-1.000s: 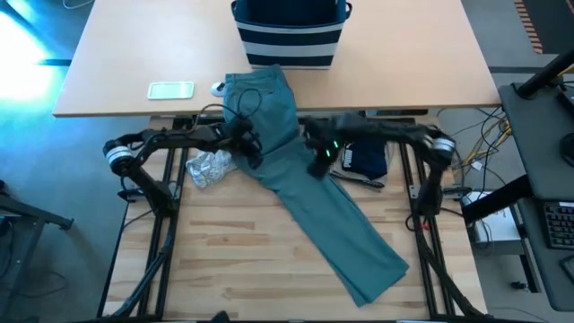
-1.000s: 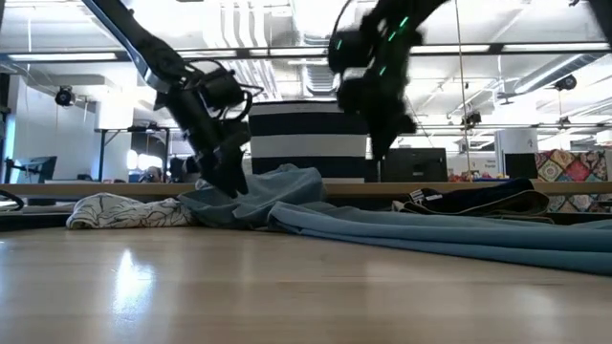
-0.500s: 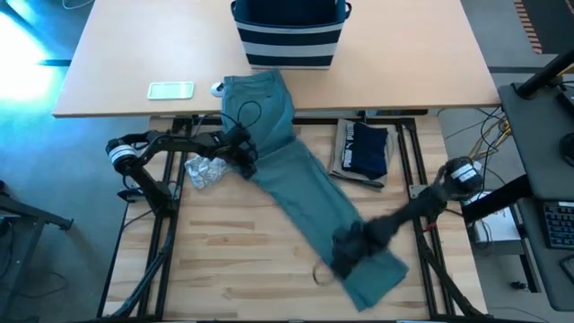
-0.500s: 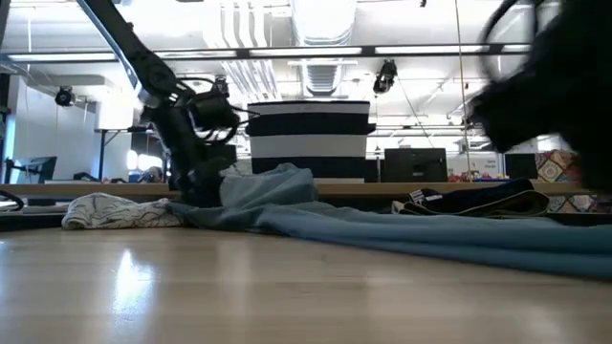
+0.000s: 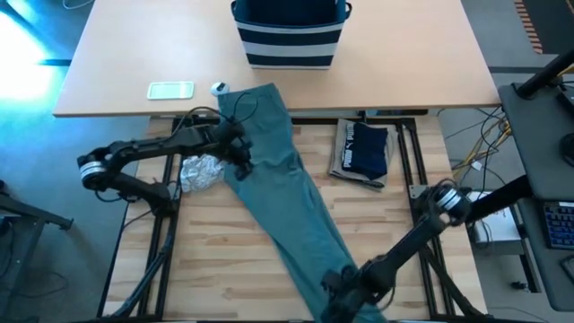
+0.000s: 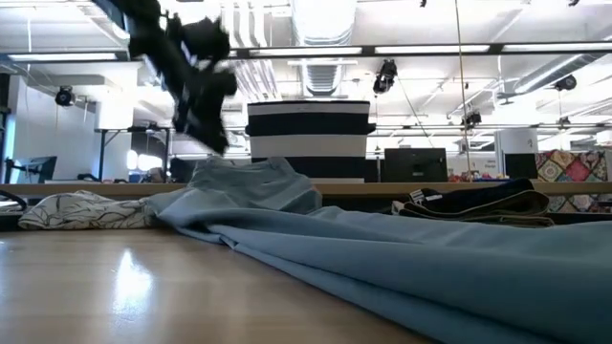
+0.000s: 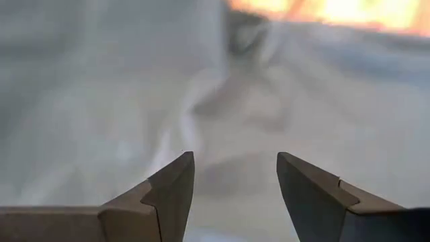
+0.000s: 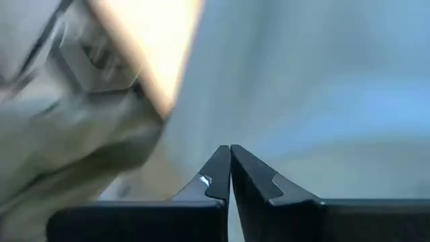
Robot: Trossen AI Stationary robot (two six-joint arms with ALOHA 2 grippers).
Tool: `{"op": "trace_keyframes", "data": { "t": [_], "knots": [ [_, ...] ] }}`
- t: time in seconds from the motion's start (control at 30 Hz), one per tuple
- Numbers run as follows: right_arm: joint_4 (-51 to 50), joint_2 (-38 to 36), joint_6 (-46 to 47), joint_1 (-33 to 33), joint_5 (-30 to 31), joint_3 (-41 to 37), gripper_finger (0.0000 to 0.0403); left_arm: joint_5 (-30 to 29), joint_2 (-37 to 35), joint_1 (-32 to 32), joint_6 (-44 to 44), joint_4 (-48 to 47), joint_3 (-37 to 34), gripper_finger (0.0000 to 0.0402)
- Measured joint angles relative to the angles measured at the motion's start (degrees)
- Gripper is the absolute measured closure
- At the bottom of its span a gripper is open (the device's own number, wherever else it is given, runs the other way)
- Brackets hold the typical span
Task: Fold Laundry from Bin
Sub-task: Fold the blue pants
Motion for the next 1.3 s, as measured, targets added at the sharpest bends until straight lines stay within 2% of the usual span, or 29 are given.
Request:
{"op": "trace_keyframes", "data": {
  "t": [0.13,0.2,0.37,0.53,0.63,0.73,0.83,0.97,1.07,1.2,1.3],
  "knots": [
    [-12.6,-4.7,-3.7,-4.6,6.8,-1.1,0.0394,2.5,-1.1,-5.5,-4.2,-1.3,3.8,0.0206],
    [-15.4,-6.6,-6.1,-8.3,9.1,-2.7,0.0394,3.8,-1.1,-8.9,-6.9,-0.8,3.9,0.0206],
    [-11.0,-7.6,-15.0,-22.2,10.8,-8.1,0.0394,3.8,0.4,-19.1,-13.1,2.4,0.3,0.0206],
    [-2.3,-6.6,-25.3,-34.6,8.0,-10.5,0.0394,1.4,0.9,-27.9,-20.0,8.5,-4.1,0.0206],
    [-4.4,-5.8,-28.1,-40.5,8.3,-10.6,0.0394,-0.8,1.0,-30.8,-23.6,10.9,-6.2,0.0206],
    [-11.1,-6.1,-29.1,-45.1,8.7,-10.4,0.0394,-1.2,0.9,-32.7,-27.4,15.4,-9.0,0.0206],
    [-11.0,-7.8,-31.7,-46.8,5.7,-10.4,0.0394,-1.2,1.0,-34.4,-30.5,19.0,-11.9,0.0206],
    [2.4,-9.1,-35.4,-46.1,-3.2,-10.2,0.0394,-1.3,0.9,-36.6,-31.5,20.0,-13.8,0.0206],
    [6.4,-6.0,-35.7,-46.4,-5.4,-10.2,0.0394,-1.2,0.9,-37.3,-30.7,20.5,-14.2,0.0206],
    [-2.0,-1.9,-35.7,-49.1,-4.2,-10.3,0.0394,-1.3,0.9,-37.2,-29.8,20.6,-15.2,0.0206],
    [-12.8,-2.8,-36.5,-50.4,1.9,-9.0,0.0394,-1.2,0.9,-37.2,-29.7,20.6,-16.3,0.0206]
  ]
}}
